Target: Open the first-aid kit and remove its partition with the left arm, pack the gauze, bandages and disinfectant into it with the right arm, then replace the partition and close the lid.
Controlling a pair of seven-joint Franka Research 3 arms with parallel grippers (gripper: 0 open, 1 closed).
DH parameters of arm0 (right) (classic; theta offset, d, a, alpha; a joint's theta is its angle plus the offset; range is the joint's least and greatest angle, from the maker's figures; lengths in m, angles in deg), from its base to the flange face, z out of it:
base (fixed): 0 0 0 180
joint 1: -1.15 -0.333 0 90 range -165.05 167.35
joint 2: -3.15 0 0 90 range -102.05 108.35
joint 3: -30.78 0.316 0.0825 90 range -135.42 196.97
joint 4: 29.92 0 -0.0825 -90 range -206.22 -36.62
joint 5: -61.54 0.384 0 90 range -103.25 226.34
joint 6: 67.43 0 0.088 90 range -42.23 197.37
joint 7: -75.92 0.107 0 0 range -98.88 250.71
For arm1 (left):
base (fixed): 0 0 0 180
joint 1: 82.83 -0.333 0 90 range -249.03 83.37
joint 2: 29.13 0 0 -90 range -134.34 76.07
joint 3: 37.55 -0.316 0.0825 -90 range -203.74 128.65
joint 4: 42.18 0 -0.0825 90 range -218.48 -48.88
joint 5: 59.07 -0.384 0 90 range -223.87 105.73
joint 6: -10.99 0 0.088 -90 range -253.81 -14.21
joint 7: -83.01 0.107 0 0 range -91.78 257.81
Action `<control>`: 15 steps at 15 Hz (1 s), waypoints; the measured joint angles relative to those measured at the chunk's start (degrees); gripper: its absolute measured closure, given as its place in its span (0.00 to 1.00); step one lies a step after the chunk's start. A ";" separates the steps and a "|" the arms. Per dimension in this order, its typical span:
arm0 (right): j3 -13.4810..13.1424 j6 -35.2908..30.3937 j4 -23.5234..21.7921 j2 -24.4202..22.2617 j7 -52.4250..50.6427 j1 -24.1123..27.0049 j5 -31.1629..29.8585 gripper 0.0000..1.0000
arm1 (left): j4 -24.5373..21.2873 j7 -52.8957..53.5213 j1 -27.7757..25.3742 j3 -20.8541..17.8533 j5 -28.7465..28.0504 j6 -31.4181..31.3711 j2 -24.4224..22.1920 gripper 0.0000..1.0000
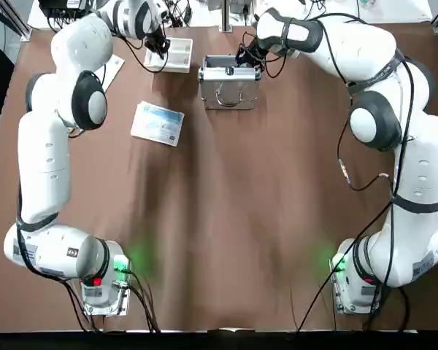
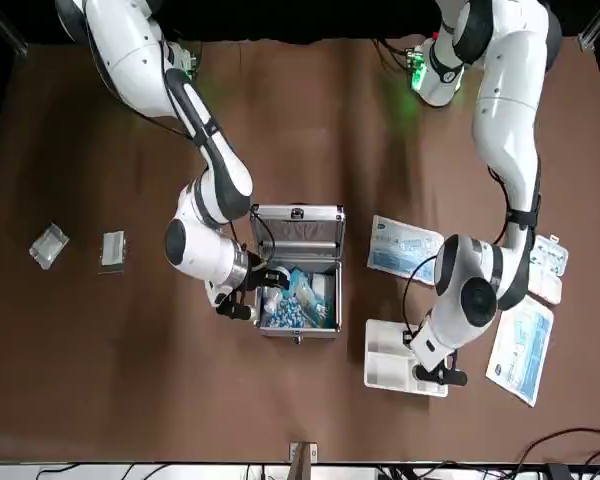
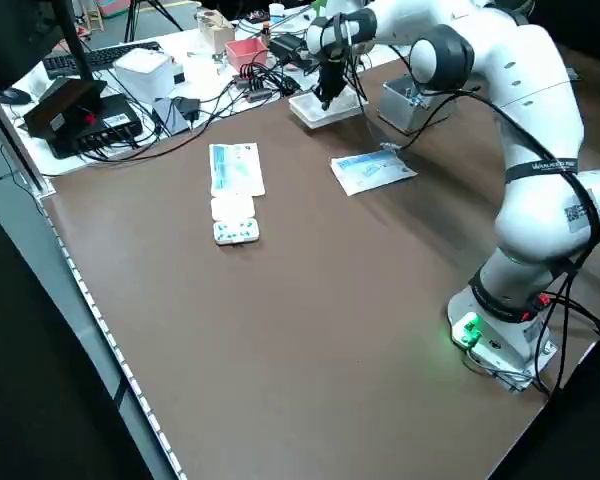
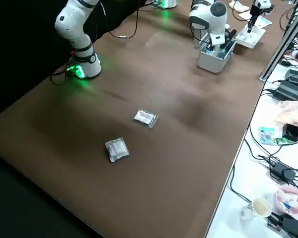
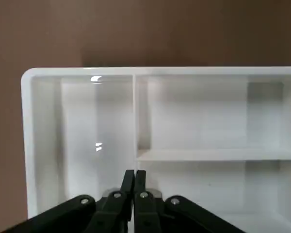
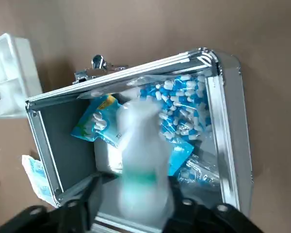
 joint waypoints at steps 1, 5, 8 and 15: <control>0.00 0.00 0.02 -0.01 0.00 0.00 0.00 0.34 | -0.07 -0.59 0.03 0.00 0.00 -1.33 0.70 0.96; 0.00 -0.01 0.20 -0.01 -0.03 -0.01 -0.01 0.01 | -0.23 -0.90 0.07 0.00 0.00 -5.18 3.48 0.95; -0.40 -0.41 0.70 -0.08 -0.03 0.11 -0.01 0.01 | -0.22 -0.94 0.07 0.00 0.00 -5.86 3.93 0.87; -9.57 -18.85 6.68 -3.48 0.46 0.98 -2.76 0.01 | 2.16 -1.77 -0.19 -0.03 0.00 -0.45 -2.14 0.35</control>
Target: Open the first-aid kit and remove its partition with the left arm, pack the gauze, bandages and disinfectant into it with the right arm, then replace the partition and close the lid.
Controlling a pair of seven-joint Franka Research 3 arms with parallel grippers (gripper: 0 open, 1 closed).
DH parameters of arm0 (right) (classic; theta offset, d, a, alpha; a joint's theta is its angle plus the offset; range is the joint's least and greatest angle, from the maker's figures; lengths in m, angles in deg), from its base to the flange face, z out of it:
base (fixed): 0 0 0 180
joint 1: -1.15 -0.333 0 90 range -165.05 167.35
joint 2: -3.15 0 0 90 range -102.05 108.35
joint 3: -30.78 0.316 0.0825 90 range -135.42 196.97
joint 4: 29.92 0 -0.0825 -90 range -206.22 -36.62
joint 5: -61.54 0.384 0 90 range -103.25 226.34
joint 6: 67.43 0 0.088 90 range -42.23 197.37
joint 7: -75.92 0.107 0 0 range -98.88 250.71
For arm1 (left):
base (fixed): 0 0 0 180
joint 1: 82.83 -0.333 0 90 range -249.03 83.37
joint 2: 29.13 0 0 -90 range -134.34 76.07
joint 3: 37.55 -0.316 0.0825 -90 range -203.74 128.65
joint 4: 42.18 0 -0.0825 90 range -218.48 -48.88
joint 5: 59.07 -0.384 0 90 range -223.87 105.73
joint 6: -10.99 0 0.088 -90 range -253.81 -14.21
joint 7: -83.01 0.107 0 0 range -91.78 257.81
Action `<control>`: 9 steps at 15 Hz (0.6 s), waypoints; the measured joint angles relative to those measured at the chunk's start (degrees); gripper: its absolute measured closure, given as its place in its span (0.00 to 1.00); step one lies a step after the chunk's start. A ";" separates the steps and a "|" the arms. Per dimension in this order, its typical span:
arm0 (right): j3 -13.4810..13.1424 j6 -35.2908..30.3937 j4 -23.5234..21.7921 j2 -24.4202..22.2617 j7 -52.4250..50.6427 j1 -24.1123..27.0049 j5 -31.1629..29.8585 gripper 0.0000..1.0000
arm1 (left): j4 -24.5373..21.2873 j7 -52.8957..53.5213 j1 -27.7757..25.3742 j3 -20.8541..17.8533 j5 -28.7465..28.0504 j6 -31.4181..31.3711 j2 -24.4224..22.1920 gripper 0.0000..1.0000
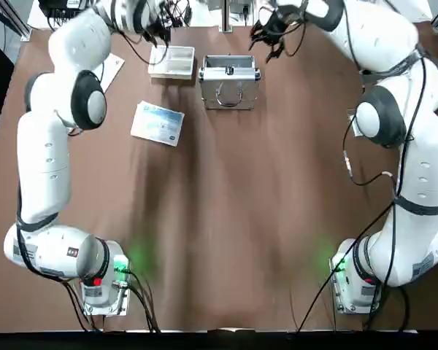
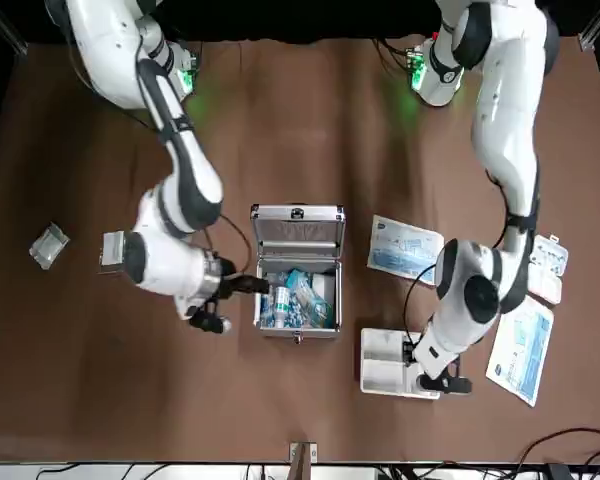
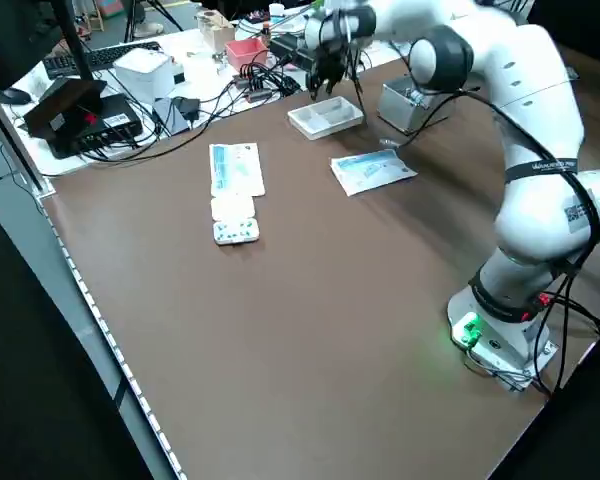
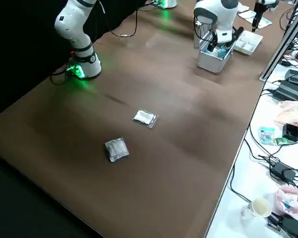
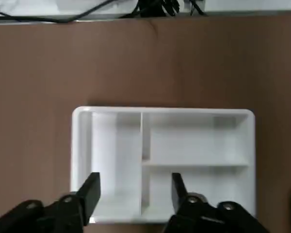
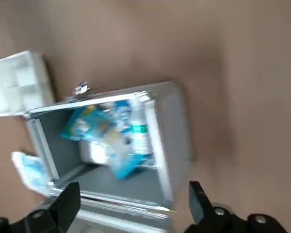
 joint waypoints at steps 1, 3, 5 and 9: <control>-1.74 -2.02 0.01 -0.89 0.00 0.32 -2.10 0.01 | 0.27 -0.30 0.00 0.00 0.00 3.66 -2.61 0.26; -3.80 -5.55 0.00 -1.69 -0.79 2.19 -5.82 0.01 | 0.61 -0.60 0.00 0.01 0.00 10.75 -8.50 0.08; -4.45 -10.78 -0.18 -1.66 -4.61 6.07 -7.18 0.01 | 0.71 -0.59 0.00 -0.01 -0.01 18.24 -14.81 0.00; -4.72 -17.59 -1.77 -1.40 -14.37 15.38 -13.30 0.02 | 0.44 -0.06 -1.23 -0.14 -0.17 28.37 -25.67 0.00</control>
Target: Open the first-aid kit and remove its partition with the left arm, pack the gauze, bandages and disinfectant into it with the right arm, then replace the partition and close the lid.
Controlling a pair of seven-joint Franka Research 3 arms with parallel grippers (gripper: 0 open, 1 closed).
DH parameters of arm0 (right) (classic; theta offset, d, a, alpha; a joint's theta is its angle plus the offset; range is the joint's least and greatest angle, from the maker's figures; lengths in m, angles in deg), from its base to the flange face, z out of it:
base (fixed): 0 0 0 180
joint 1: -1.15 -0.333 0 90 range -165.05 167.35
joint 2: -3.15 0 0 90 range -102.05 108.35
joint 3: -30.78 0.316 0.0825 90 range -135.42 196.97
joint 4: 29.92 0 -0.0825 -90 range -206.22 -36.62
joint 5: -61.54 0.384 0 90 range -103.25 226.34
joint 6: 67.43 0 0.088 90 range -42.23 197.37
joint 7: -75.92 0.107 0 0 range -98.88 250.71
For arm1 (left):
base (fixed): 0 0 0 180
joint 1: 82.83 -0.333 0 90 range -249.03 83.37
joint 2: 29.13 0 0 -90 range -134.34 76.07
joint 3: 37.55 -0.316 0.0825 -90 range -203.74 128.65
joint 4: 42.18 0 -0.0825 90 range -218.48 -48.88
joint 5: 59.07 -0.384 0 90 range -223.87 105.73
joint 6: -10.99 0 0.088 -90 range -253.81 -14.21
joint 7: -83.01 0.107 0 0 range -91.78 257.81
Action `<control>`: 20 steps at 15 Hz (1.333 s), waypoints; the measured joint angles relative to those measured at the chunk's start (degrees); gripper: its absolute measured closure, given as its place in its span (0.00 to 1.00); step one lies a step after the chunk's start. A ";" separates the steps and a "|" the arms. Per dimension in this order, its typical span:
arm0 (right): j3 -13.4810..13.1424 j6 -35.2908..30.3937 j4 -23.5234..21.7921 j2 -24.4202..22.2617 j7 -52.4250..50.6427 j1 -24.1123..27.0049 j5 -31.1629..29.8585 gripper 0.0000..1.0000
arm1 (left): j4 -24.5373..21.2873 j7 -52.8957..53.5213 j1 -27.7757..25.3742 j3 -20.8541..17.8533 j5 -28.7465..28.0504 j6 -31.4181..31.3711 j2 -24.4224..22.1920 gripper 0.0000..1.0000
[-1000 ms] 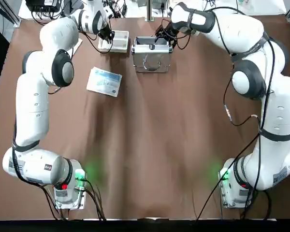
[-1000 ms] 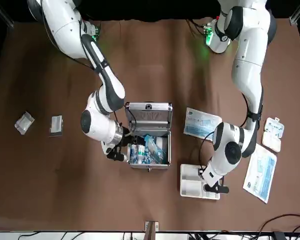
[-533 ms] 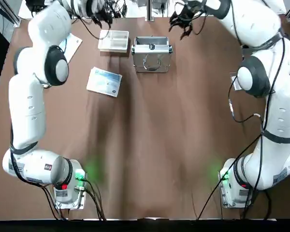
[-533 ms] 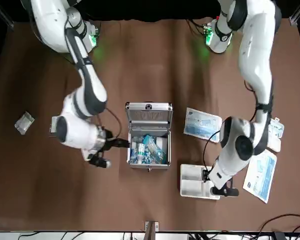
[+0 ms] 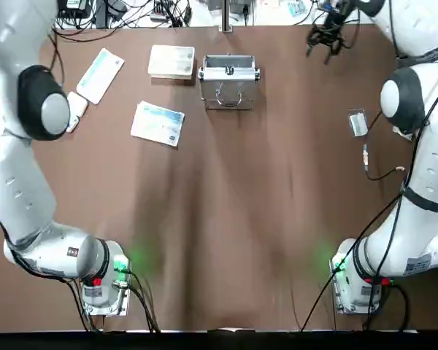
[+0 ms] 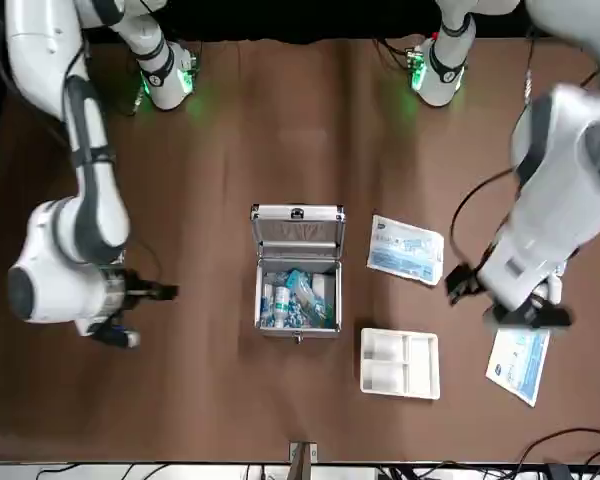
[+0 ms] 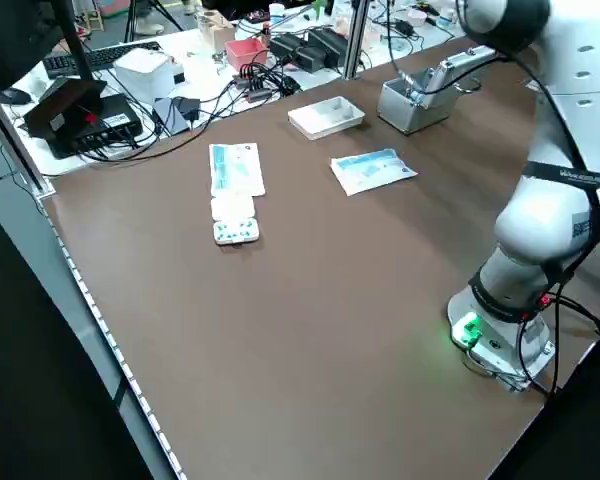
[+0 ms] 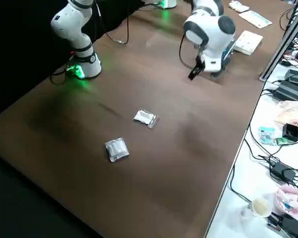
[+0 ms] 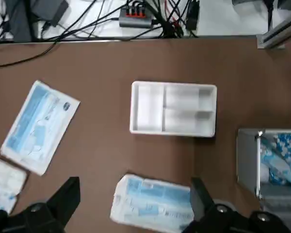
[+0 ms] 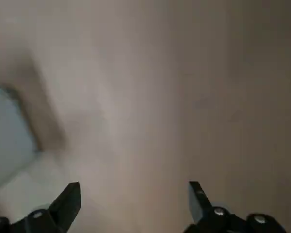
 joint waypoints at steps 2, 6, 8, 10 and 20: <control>0.02 -0.18 -1.72 0.32 -4.57 3.25 -4.93 0.04 | -0.49 3.74 -0.62 0.01 0.00 5.49 -2.51 0.00; 0.02 2.36 -4.25 3.28 -13.07 8.38 -11.96 0.15 | -1.79 6.46 -0.94 0.17 0.96 8.14 -3.14 0.00; 0.02 6.22 -4.54 5.49 -16.83 10.73 -12.61 0.18 | -3.68 7.50 -1.14 0.21 1.19 8.14 -4.13 0.00; 0.02 8.62 -4.55 7.30 -19.62 12.32 -14.01 0.19 | -5.13 8.06 -1.15 0.30 1.20 8.14 -5.31 0.00; 0.03 -0.67 -7.70 9.72 -23.15 14.28 -16.14 0.22 | -6.24 7.80 -1.32 0.77 1.28 8.14 -6.83 0.00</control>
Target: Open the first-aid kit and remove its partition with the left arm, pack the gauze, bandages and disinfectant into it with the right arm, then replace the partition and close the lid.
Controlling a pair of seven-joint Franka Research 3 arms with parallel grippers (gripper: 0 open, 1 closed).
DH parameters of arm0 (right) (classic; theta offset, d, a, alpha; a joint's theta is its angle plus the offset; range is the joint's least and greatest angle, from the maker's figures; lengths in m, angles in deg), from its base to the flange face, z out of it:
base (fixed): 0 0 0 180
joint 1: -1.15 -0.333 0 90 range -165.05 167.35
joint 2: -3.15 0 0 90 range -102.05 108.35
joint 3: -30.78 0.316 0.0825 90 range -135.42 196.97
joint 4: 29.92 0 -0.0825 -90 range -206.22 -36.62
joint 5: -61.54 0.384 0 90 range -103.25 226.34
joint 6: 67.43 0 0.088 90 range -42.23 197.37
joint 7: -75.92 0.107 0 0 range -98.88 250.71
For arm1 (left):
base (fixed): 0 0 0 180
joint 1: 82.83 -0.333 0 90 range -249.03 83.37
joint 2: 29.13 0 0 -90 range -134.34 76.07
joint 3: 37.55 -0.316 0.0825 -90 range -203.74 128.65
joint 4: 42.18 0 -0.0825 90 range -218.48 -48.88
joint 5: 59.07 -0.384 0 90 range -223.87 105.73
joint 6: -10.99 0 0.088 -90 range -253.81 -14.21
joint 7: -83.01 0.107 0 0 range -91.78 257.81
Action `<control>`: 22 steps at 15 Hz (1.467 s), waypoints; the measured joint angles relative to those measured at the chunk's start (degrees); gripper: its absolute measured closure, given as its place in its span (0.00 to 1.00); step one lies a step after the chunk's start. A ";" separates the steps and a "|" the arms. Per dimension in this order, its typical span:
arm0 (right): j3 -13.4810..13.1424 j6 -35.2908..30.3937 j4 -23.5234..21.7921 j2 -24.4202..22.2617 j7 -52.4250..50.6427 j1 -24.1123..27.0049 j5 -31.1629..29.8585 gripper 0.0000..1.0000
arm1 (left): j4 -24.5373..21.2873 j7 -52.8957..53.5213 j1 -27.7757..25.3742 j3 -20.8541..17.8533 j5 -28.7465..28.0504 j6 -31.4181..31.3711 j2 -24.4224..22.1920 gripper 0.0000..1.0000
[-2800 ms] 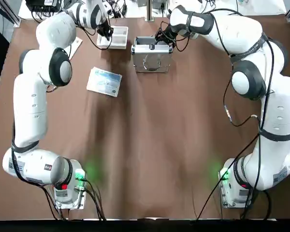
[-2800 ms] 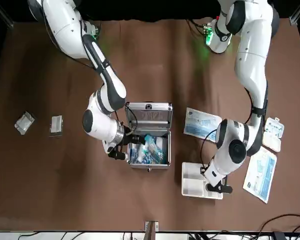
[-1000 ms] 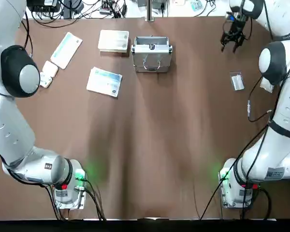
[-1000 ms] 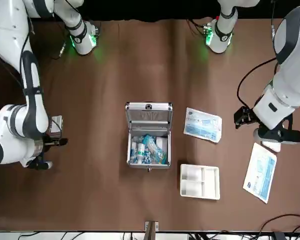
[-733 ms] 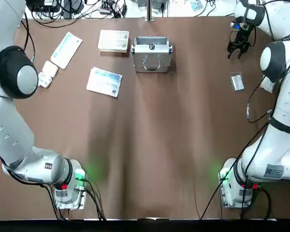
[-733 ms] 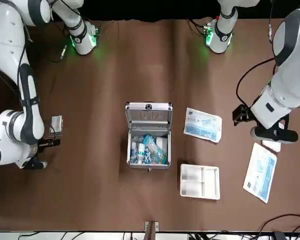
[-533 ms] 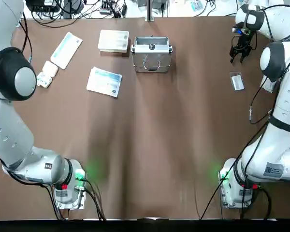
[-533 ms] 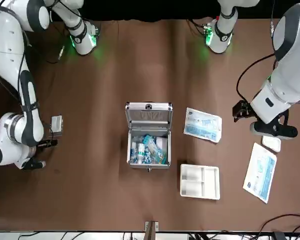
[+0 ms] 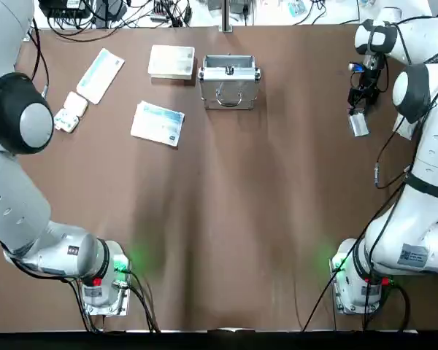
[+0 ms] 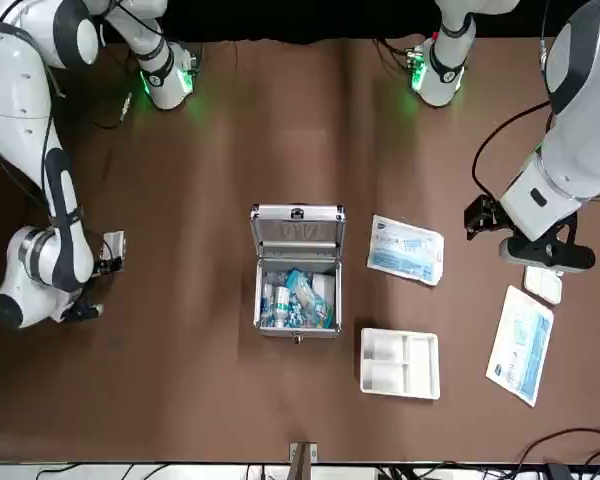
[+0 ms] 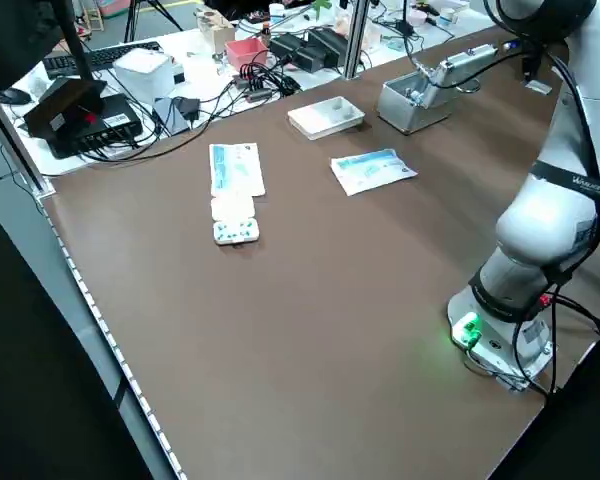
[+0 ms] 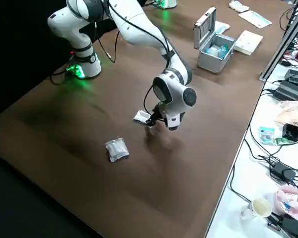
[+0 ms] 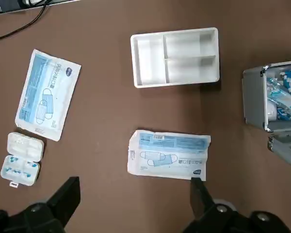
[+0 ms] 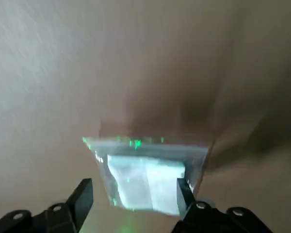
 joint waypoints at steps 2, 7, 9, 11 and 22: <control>-0.01 -1.76 -0.66 0.00 -0.20 0.96 -0.18 0.25 | -0.01 -0.08 -0.49 0.00 0.01 0.00 -0.01 0.00; 0.07 -0.49 -2.31 0.01 -0.39 1.78 -0.29 0.25 | -0.15 -0.22 -3.84 0.02 0.12 0.00 -0.60 0.00; 0.15 1.07 -3.04 0.13 -0.39 1.77 -0.42 0.25 | -0.32 -0.22 -5.02 0.04 0.54 -0.05 -0.66 0.00; 0.13 1.55 -3.41 0.26 -0.39 1.78 -0.63 0.25 | -0.47 -0.22 -5.41 0.04 0.85 -0.07 -0.66 0.00; 0.43 1.43 -3.02 0.21 -0.42 1.59 -0.73 0.52 | -1.87 -0.23 -6.19 0.15 0.88 -3.68 -0.47 0.00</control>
